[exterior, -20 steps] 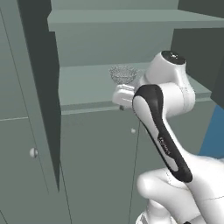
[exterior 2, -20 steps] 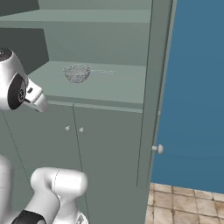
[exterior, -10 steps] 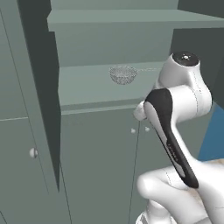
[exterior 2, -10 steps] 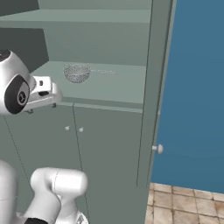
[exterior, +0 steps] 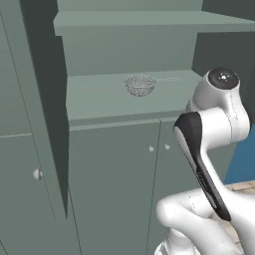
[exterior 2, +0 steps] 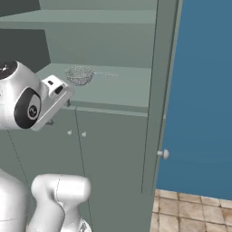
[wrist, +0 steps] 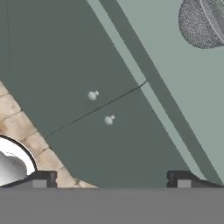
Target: Open the cabinet and setup a tea strainer by placing it in the bowl upright.
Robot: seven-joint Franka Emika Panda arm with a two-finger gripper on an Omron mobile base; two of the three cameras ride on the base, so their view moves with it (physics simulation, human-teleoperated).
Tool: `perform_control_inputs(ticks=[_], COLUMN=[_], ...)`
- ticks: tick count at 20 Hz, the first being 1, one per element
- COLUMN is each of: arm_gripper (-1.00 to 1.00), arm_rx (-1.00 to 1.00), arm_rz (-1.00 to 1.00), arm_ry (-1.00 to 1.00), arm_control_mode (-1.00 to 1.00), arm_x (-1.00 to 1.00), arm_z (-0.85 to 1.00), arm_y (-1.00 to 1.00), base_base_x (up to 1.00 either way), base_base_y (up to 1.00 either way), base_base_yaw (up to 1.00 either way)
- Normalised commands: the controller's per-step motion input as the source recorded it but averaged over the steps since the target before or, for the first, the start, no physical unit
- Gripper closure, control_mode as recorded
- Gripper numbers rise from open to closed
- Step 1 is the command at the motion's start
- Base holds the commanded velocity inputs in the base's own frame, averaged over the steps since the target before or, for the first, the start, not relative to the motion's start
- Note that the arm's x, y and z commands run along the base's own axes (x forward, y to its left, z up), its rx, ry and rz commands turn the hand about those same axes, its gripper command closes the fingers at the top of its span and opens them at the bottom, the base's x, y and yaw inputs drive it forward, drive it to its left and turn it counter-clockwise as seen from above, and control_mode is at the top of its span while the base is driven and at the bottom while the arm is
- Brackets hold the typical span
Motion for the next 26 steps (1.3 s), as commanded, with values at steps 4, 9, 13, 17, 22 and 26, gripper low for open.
perform_control_inputs(ticks=[4, 9, 13, 17, 22, 26], arm_gripper=[-1.0, -1.0, -1.0, -1.0, -1.0, -1.0], arm_rx=[-0.22, -0.17, -0.11, -0.07, -0.01, 0.0], arm_rz=[0.11, 0.09, 0.0, 0.0, 0.0, 0.0], arm_ry=[-0.23, 0.02, -0.04, 0.01, 0.0, 0.0], arm_control_mode=[-1.0, -1.0, -1.0, -1.0, -1.0, -1.0], arm_x=[0.01, 0.2, 0.36, 0.61, 0.53, 0.33], arm_z=[0.35, 0.51, 0.03, -0.07, -0.06, 0.14], arm_y=[-0.09, 0.0, -0.08, -0.29, -0.35, -0.04], base_base_x=[0.0, 0.0, 0.0, 0.0, 0.0, 0.0], base_base_y=[0.0, 0.0, 0.0, 0.0, 0.0, 0.0], base_base_yaw=[0.0, 0.0, 0.0, 0.0, 0.0, 0.0])
